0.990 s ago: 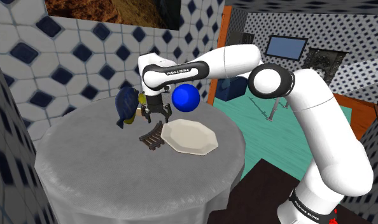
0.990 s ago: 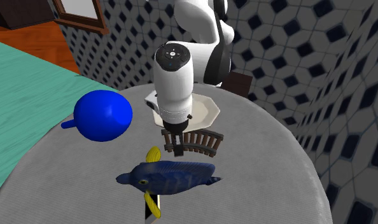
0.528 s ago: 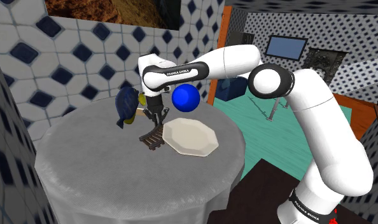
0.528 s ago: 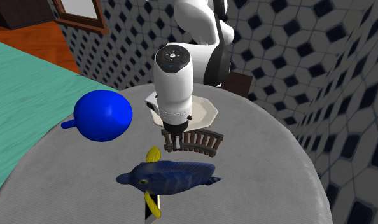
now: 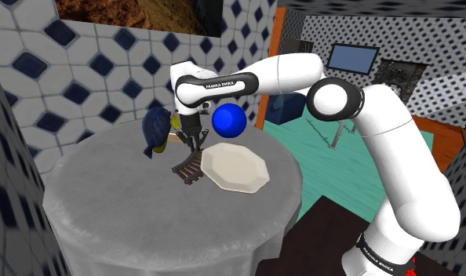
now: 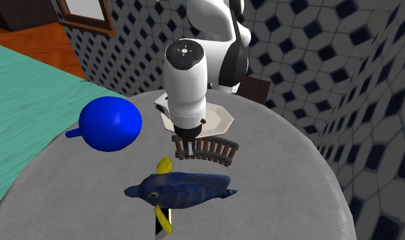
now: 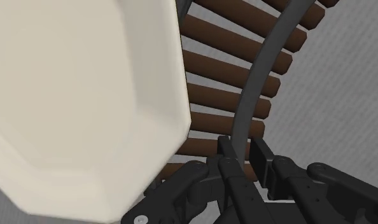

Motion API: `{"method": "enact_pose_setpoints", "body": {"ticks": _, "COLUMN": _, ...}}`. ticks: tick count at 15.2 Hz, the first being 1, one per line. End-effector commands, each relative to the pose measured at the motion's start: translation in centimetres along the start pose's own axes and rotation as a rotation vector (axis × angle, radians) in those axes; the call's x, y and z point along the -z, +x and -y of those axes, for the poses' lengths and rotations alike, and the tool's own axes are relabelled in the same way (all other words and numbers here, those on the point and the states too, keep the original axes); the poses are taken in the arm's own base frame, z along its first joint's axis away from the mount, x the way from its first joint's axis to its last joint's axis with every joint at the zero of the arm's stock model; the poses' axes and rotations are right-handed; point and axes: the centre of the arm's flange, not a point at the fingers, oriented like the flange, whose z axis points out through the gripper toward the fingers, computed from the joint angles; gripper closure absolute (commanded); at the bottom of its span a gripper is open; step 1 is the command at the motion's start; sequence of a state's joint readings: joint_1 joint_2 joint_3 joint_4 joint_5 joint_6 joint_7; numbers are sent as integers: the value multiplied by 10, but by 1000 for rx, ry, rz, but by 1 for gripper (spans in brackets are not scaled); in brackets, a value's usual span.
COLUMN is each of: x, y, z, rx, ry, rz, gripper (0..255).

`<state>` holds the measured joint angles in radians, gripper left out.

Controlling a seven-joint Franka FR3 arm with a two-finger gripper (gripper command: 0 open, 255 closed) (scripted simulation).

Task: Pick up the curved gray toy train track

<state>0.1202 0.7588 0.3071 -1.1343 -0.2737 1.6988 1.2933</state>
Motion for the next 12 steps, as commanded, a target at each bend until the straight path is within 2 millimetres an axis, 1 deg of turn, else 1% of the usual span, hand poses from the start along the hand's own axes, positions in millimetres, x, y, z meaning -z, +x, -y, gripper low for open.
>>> {"method": "enact_pose_setpoints", "body": {"ticks": 1, "x": 10, "y": 0, "z": -2, "rx": 0, "ry": 0, "rz": 0, "gripper": 255}}
{"method": "enact_pose_setpoints", "body": {"ticks": 11, "x": 62, "y": 0, "z": -11, "rx": 0, "ry": 0, "rz": 0, "gripper": 255}}
{"method": "enact_pose_setpoints", "body": {"ticks": 12, "x": 63, "y": 0, "z": -11, "rx": 0, "ry": 0, "rz": 0, "gripper": 255}}
